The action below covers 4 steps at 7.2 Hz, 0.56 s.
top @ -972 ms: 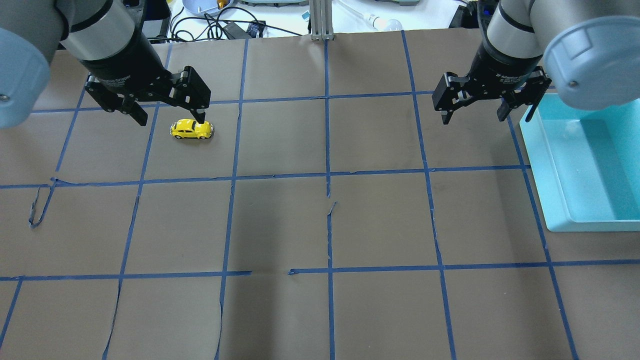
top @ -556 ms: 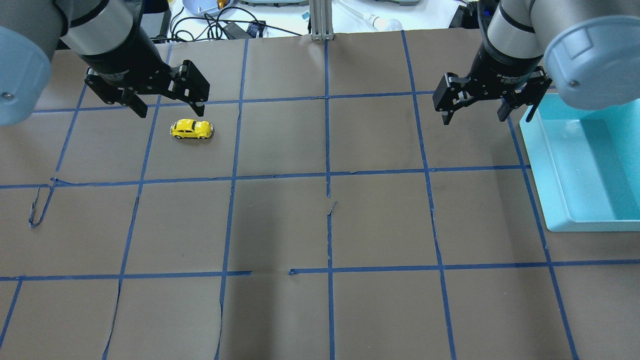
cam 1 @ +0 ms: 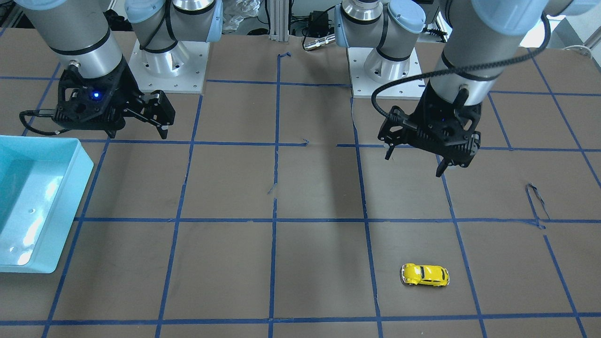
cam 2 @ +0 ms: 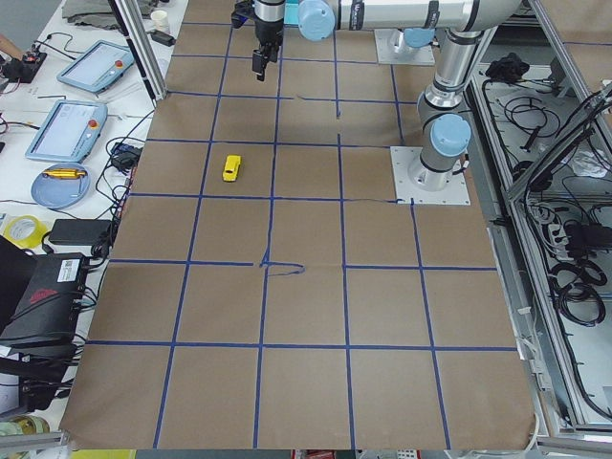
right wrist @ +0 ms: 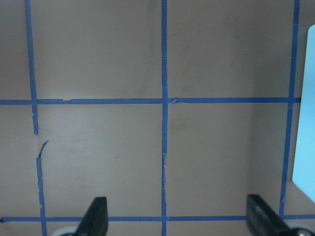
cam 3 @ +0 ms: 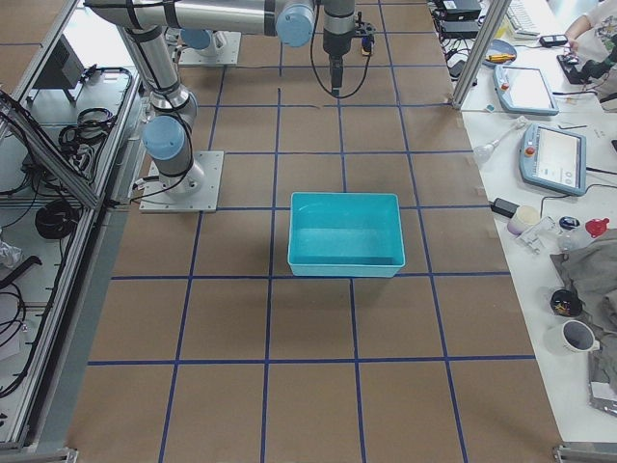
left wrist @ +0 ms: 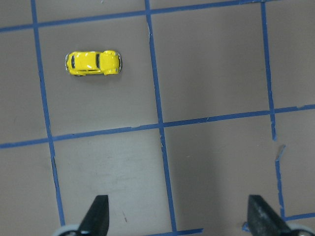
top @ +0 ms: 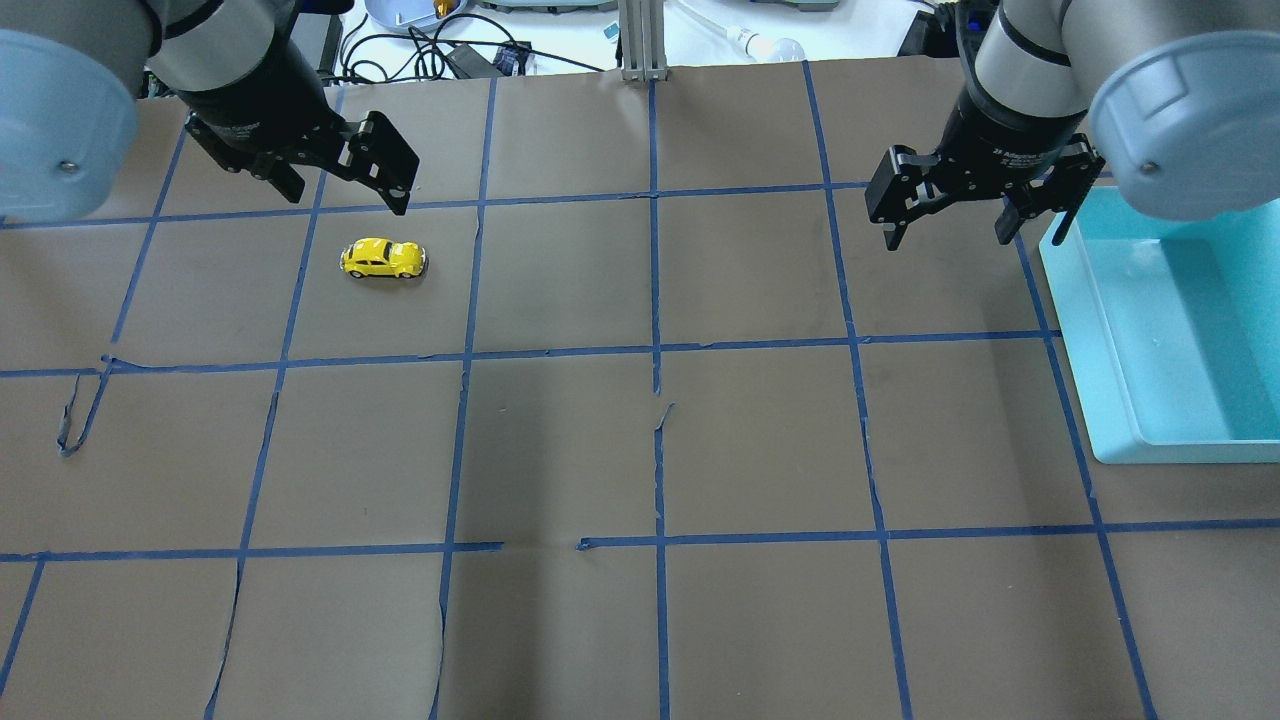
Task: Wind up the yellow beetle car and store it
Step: 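Lower the left gripper over the yellow beetle car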
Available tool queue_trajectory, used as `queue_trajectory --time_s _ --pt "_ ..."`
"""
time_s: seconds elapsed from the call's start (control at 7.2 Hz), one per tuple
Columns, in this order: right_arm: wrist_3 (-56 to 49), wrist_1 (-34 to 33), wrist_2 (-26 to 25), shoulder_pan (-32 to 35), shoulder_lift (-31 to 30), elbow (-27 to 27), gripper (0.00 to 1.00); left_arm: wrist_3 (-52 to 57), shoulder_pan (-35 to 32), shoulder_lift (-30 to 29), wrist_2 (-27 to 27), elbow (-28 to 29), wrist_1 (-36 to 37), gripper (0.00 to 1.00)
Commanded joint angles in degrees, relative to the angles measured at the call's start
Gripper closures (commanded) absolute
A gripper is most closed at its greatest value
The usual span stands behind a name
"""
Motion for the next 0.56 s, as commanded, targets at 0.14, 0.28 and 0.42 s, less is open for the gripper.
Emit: queue_trajectory --time_s 0.14,0.28,0.42 --pt "3.2 -0.5 1.3 0.1 0.0 -0.1 0.0 32.3 7.8 -8.2 -1.9 0.2 2.5 0.0" --pt "3.8 -0.5 4.7 0.1 0.3 -0.3 0.0 42.5 8.7 -11.0 -2.7 0.3 4.3 0.0" --pt "3.8 -0.6 4.8 0.1 0.4 -0.1 0.0 50.7 9.9 -14.5 -2.7 1.8 6.1 0.0"
